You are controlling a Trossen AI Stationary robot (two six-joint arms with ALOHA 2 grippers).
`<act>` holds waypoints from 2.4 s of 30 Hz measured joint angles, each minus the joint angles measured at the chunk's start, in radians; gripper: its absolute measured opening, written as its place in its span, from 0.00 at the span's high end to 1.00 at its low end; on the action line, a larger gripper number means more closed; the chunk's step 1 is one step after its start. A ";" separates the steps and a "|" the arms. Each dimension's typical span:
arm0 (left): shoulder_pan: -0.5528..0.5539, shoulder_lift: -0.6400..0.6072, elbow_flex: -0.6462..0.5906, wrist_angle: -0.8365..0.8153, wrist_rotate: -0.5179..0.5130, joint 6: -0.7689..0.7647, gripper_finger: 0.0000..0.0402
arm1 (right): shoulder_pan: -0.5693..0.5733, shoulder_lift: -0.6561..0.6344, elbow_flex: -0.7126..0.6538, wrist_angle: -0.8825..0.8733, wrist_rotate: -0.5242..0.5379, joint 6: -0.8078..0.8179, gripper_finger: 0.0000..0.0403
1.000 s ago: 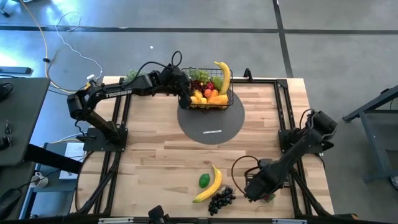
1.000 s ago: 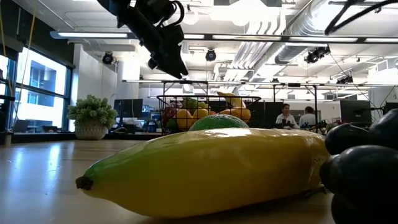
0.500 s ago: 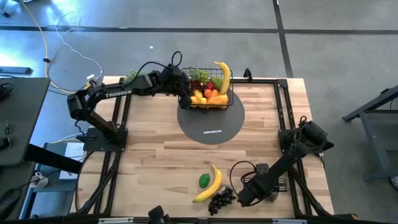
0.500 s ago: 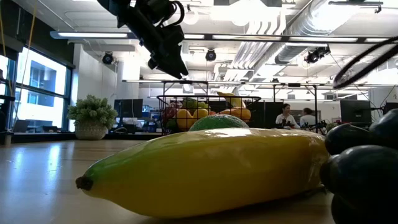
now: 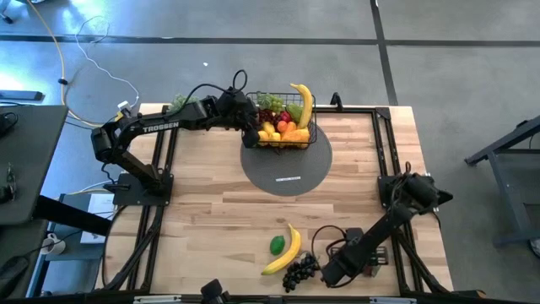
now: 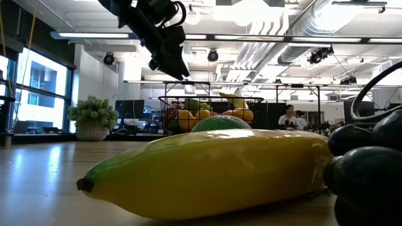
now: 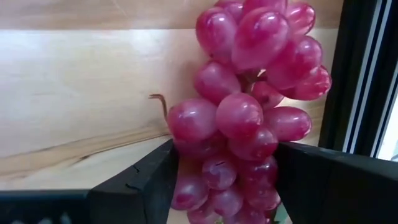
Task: Build produce basket
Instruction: Put the grapes into the wire basket
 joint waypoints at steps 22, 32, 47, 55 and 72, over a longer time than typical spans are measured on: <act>-0.003 -0.001 0.000 -0.171 0.000 -0.002 0.43 | -0.006 -0.120 -0.005 -0.001 0.172 -0.076 0.98; -0.041 -0.027 -0.001 -0.284 -0.003 -0.028 0.43 | -0.098 -0.303 -0.005 -0.007 0.438 -0.360 0.99; -0.086 -0.115 0.000 -0.368 -0.095 -0.079 0.43 | -0.385 -0.544 -0.004 0.042 0.737 -1.127 0.99; -0.072 -0.122 0.000 -0.368 -0.165 -0.079 0.43 | -0.611 -0.599 -0.004 0.235 0.783 -1.759 0.99; -0.027 -0.122 0.000 -0.353 -0.216 -0.087 0.43 | -1.098 -0.598 -0.003 0.631 0.731 -2.957 0.97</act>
